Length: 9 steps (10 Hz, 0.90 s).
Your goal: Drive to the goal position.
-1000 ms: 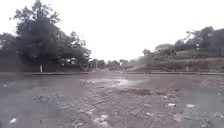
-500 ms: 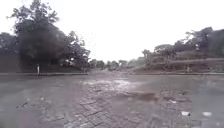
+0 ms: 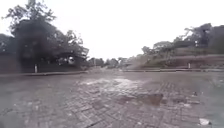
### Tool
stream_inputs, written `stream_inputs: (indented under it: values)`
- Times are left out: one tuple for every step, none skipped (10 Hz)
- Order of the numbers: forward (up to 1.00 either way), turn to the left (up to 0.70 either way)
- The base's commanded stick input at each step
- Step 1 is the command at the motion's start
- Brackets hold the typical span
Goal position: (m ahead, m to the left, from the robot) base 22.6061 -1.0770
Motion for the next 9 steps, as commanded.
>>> stream_inputs:
  values:
    - [0.85, 0.0]
    - [0.85, 0.0]
    - [0.85, 0.0]
    - [0.85, 0.0]
    - [0.85, 0.0]
    - [0.85, 0.0]
    - [0.85, 0.0]
    - [0.85, 0.0]
    - [0.85, 0.0]
